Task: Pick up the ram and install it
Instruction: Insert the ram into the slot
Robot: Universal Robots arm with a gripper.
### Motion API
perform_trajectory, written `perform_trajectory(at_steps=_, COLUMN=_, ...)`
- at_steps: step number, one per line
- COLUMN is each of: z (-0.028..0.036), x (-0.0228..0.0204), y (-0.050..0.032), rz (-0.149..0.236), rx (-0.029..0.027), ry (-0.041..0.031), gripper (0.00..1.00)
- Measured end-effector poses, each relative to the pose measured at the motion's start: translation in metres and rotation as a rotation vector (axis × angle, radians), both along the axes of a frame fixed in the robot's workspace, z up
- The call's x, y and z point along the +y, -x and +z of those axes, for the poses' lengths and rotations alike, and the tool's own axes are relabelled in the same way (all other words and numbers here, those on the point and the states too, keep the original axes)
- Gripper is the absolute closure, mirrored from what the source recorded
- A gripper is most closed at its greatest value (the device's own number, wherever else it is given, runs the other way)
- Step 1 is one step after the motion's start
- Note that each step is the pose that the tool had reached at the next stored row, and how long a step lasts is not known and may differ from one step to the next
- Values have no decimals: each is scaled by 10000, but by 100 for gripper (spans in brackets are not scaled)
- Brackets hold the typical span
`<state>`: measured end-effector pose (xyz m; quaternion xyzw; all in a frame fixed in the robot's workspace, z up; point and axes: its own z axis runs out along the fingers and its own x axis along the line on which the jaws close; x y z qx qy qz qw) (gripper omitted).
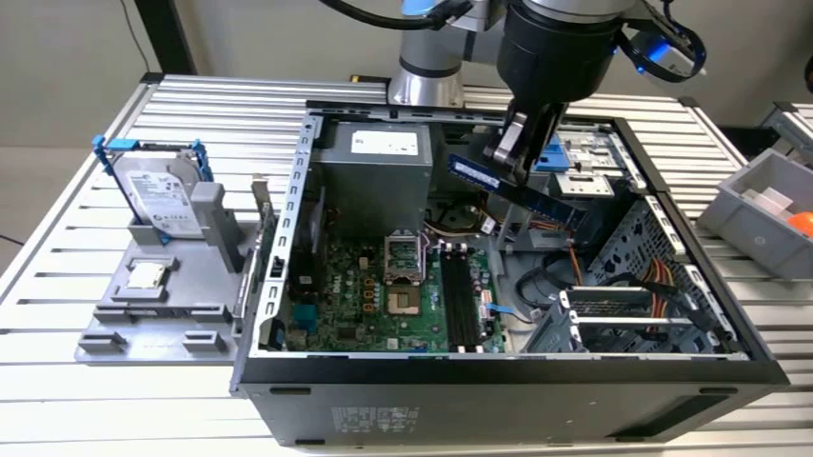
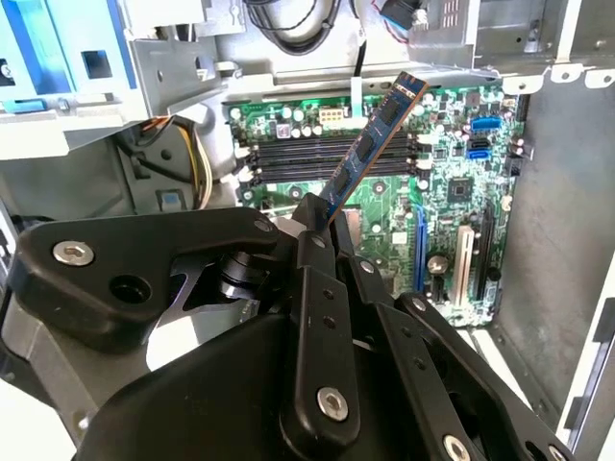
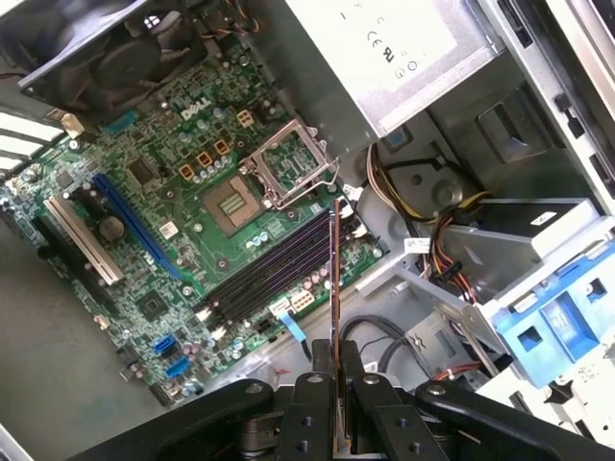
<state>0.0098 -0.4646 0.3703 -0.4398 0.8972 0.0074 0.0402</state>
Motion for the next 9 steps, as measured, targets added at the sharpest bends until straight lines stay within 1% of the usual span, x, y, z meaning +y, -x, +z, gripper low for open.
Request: perform_trajectory(at_steps=9, z=0, x=0, y=0, rz=-546, rx=0, ry=0, gripper=100)
